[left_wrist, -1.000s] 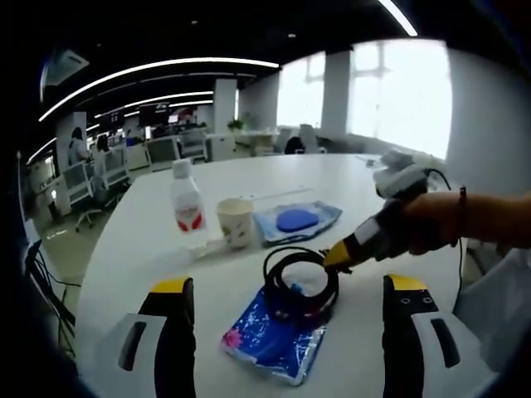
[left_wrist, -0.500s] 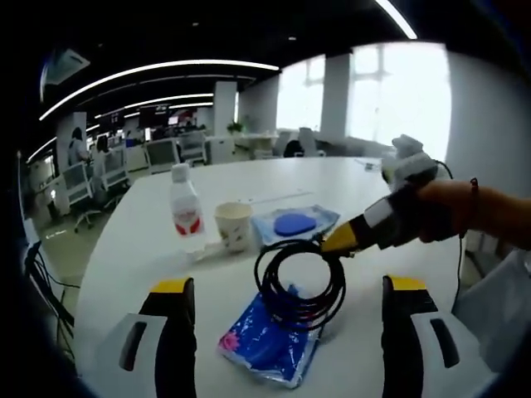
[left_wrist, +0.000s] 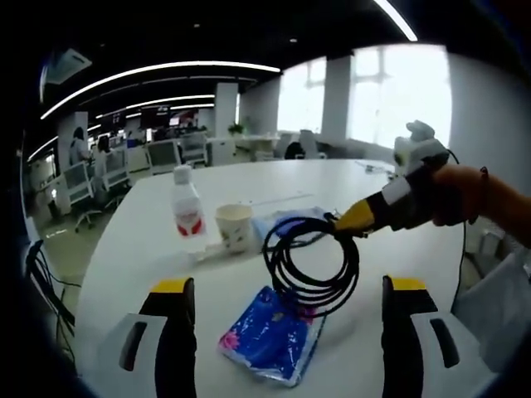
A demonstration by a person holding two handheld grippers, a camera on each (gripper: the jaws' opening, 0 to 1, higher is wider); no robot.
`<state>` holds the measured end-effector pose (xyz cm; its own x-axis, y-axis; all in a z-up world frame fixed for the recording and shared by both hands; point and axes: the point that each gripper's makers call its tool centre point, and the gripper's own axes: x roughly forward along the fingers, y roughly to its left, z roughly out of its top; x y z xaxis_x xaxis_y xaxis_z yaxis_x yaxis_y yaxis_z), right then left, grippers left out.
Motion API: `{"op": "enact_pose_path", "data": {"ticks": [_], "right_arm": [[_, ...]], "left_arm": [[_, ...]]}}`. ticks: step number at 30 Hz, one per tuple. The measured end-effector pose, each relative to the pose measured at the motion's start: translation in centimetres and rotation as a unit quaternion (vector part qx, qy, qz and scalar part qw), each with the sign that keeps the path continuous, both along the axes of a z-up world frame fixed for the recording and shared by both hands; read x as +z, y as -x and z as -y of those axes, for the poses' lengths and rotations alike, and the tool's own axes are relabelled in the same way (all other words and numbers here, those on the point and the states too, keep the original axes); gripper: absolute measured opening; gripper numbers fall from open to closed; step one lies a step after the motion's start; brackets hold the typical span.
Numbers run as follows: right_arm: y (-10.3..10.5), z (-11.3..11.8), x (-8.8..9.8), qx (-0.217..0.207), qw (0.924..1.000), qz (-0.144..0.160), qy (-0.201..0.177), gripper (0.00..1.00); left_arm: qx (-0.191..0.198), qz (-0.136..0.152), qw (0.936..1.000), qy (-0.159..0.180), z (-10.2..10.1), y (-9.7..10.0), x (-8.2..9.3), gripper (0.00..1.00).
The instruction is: Arrange the tabletop items into an orderly group along one side of the table until the central work area is clear of visible clutter.
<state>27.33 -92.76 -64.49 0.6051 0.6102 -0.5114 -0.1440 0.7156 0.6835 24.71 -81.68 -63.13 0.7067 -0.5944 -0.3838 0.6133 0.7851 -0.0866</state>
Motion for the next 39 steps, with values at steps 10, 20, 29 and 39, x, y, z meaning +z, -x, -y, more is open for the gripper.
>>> {"op": "enact_pose_path", "data": {"ticks": [10, 20, 29, 39], "right_arm": [[0.9, 3.4, 0.4, -0.026, 0.9997, 0.006, 0.002, 0.06], [1.8, 7.0, 0.3, -0.069, 0.9976, -0.001, 0.0, 0.06], [1.6, 9.7, 0.1, -0.096, 0.9954, -0.006, -0.003, 0.06], [1.5, 12.3, -0.8, -0.11, 0.9937, -0.018, 0.004, 0.06]], "left_arm": [[-0.005, 0.004, 1.0, 0.002, 0.5, 0.3, 0.3, 0.92], [-0.01, 0.001, 1.0, 0.002, 0.9, 0.7, 0.3, 0.91], [-0.013, -0.003, 0.9999, -0.001, 1.0, 0.7, 0.0, 0.91], [-0.007, -0.005, 0.9999, -0.006, 0.6, 0.7, -0.2, 0.91]]}}
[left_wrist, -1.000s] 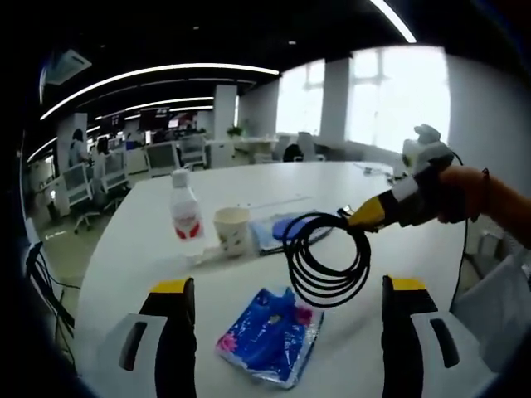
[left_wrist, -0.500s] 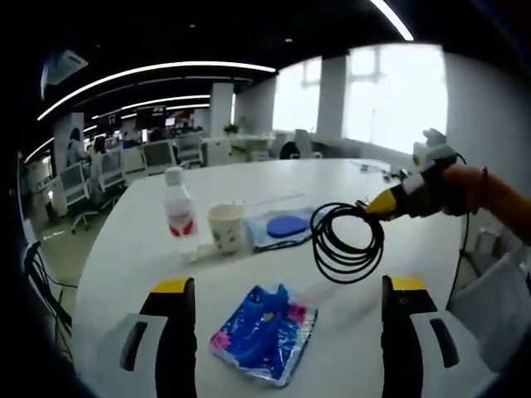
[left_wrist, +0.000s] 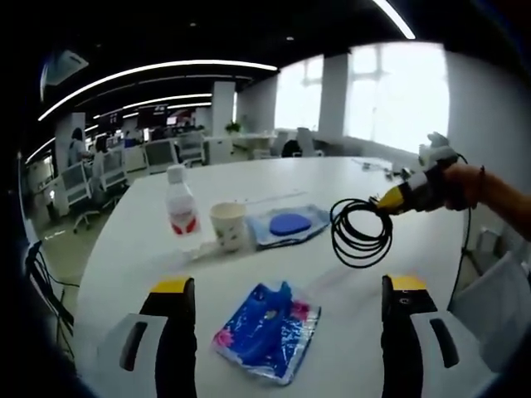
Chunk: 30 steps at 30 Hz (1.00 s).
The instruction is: Arrange the tabletop items into an orderly group along one side of the table until the central work area is clear of visible clutter.
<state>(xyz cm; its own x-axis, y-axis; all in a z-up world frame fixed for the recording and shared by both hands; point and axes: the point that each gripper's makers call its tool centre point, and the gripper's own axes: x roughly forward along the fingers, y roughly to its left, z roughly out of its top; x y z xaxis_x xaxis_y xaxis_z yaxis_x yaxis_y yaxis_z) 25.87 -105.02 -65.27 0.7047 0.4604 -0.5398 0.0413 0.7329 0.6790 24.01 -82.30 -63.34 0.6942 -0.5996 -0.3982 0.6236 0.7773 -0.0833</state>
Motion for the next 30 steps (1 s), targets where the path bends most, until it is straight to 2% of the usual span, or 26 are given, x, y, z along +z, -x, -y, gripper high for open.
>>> {"op": "enact_pose_path", "data": {"ticks": [10, 18, 25, 30], "right_arm": [[-0.6, 2.8, -1.0, -0.02, 0.9997, -0.014, 0.002, 0.06], [-0.8, 4.4, -2.0, -0.031, 0.9991, -0.026, 0.009, 0.06], [-1.4, 5.8, -3.6, -0.041, 0.9983, -0.039, 0.016, 0.06], [-1.6, 6.5, -4.5, -0.042, 0.9974, -0.048, 0.034, 0.06]], "left_arm": [[-0.007, -0.004, 0.9999, -0.008, 0.1, 0.3, -0.4, 0.92], [-0.017, 0.006, 0.9998, -0.009, 0.6, 0.3, -0.2, 0.93], [-0.016, 0.001, 0.9997, -0.016, 0.5, 0.3, -0.7, 0.93], [-0.011, 0.001, 0.9998, -0.017, 0.2, 0.2, -0.8, 0.93]]}}
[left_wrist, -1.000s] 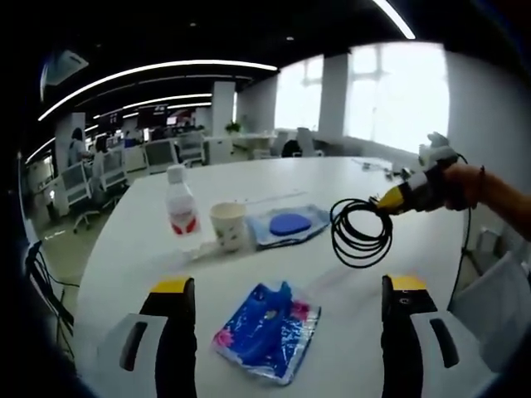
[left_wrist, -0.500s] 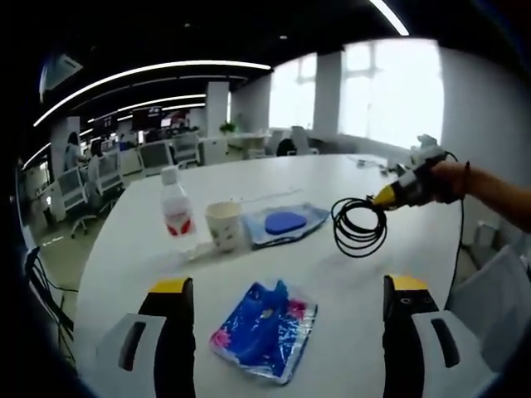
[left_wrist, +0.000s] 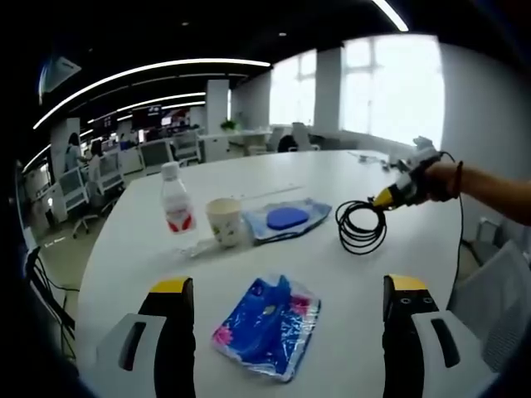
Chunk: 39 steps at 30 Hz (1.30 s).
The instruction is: Arrange the tabletop items into an orderly group along one side of the table until the central work area is clear of visible clutter.
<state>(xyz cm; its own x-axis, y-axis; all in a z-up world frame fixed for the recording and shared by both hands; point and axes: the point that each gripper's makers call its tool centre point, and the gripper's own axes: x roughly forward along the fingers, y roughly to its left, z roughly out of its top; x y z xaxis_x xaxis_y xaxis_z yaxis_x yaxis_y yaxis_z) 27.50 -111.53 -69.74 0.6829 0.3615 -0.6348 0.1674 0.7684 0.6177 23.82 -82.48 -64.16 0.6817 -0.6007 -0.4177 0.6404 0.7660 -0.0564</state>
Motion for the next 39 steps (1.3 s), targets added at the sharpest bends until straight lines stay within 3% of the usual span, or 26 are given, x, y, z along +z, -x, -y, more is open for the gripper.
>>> {"op": "enact_pose_path", "data": {"ticks": [9, 13, 20, 39], "right_arm": [[-0.7, 1.3, -1.4, -0.01, 0.9998, -0.015, 0.007, 0.06], [-0.7, 2.0, -2.2, -0.01, 0.9991, -0.023, 0.035, 0.06], [-1.4, 2.9, -3.4, -0.016, 0.9982, -0.033, 0.049, 0.06], [-2.2, 3.4, -5.4, -0.016, 0.9966, -0.054, 0.06, 0.07]], "left_arm": [[0.008, -0.006, 0.9999, -0.004, -0.5, 0.0, -0.5, 0.93], [0.008, -0.006, 0.9999, -0.01, -0.7, -0.2, -0.5, 0.93], [0.017, -0.003, 0.9998, -0.008, -0.9, -0.5, -0.4, 0.92], [0.031, -0.008, 0.9994, -0.013, -2.1, -0.3, -0.7, 0.9]]}}
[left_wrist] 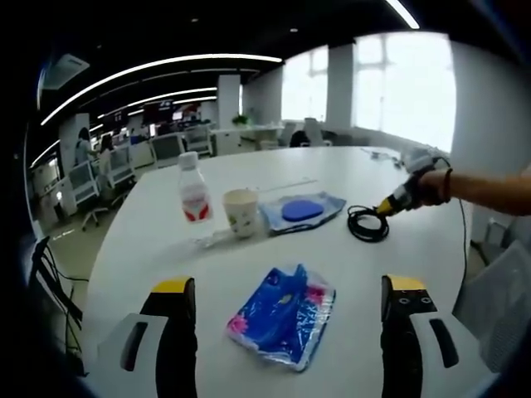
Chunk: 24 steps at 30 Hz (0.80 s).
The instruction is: Arrange the tabletop items into an orderly group along one side of the table until the central work area is clear of visible clutter.
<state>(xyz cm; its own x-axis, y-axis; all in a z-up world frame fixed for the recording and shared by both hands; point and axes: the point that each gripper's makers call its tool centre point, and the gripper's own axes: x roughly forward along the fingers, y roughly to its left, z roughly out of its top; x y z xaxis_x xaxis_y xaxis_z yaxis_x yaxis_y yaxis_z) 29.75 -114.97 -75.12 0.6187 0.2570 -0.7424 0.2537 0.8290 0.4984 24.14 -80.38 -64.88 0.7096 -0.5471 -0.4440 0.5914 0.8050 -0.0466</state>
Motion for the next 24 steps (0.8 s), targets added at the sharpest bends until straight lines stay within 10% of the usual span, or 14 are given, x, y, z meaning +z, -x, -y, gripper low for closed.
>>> {"op": "enact_pose_path", "data": {"ticks": [12, 24], "right_arm": [[0.3, -0.2, -0.2, 0.054, 0.9962, 0.005, 0.069, 0.11], [-0.4, -0.6, 1.4, 0.091, 0.9873, 0.047, 0.121, 0.48]], "left_arm": [[0.005, 0.004, 1.0, 0.0, -0.2, 0.0, -0.2, 0.89], [0.024, -0.005, 0.9997, 0.005, -0.8, -0.1, -0.7, 0.88]]}}
